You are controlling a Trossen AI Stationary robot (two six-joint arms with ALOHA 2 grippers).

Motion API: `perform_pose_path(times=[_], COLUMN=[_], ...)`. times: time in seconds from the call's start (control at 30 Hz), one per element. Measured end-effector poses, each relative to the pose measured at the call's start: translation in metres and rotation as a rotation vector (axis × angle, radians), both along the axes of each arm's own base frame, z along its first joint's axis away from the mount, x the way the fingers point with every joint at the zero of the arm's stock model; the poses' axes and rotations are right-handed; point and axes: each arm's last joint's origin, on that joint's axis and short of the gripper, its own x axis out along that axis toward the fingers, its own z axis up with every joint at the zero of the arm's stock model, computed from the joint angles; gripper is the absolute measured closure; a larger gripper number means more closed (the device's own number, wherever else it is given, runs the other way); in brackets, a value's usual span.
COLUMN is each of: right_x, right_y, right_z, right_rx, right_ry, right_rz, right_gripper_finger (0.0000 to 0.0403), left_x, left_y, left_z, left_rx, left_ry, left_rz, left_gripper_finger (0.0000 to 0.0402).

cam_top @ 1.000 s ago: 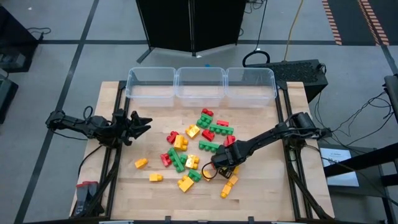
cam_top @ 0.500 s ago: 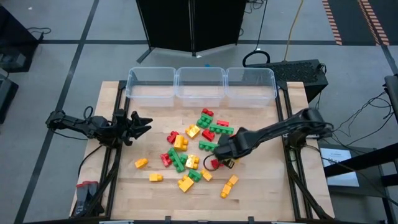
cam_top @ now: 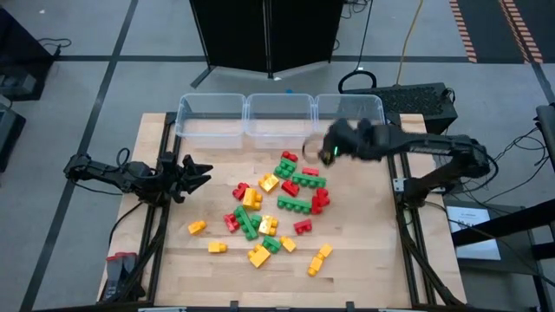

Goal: Sort blocks
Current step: Put the yellow game piece with 1 stud into the right transparent bin

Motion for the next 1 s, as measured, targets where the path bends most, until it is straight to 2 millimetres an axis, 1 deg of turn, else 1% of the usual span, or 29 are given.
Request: perform_pose_path(times=[0.13, 0.2, 0.27, 0.37, 0.5, 0.67, 0.77, 0.8, 0.87, 0.93, 1.0], right_x=[-0.009, -0.013, -0.014, -0.014, -0.012, -0.01, -0.009, -0.007, -0.001, 0.005, 0.017], right_y=[-0.047, -0.068, -0.085, -0.102, -0.115, -0.123, -0.123, -0.122, -0.116, -0.1, -0.075], right_z=[0.013, 0.012, 0.008, -0.002, -0.012, -0.017, -0.011, -0.006, 0.009, 0.024, 0.037], right_rx=[-0.085, -0.103, -0.101, -0.099, -0.077, -0.071, -0.006, 0.037, 0.155, 0.313, 0.448], right_ry=[-0.073, -0.066, -0.055, 0.012, 0.096, 0.129, 0.048, 0.001, -0.138, -0.307, -0.442], right_rz=[-0.09, -0.137, -0.165, -0.18, -0.111, -0.067, 0.0, 0.056, 0.232, 0.449, 0.651], right_gripper_finger=[0.03, 0.03, 0.03, 0.0289, 0.0235, 0.0156, 0.0116, 0.0107, 0.0095, 0.0089, 0.0087], left_x=[0.0, 0.0, 0.0, 0.0, 0.0, 0.0, 0.0, 0.0, 0.0, 0.0, 0.0], left_y=[0.0, 0.0, 0.0, 0.0, 0.0, 0.0, 0.0, 0.0, 0.0, 0.0, 0.0], left_z=[0.0, 0.0, 0.0, 0.0, 0.0, 0.0, 0.0, 0.0, 0.0, 0.0, 0.0], left_rx=[0.0, -0.001, -0.001, -0.002, -0.022, -0.025, -0.025, -0.025, -0.025, -0.025, -0.023], left_ry=[-0.001, -0.001, 0.0, 0.0, -0.003, -0.003, -0.003, -0.003, -0.003, -0.003, 0.001], left_rz=[0.0, 0.001, 0.001, 0.004, 0.001, 0.0, -0.001, -0.001, -0.001, -0.001, -0.001], left_gripper_finger=[0.0194, 0.0194, 0.0194, 0.0194, 0.0194, 0.0194, 0.0194, 0.0194, 0.0194, 0.0194, 0.0194])
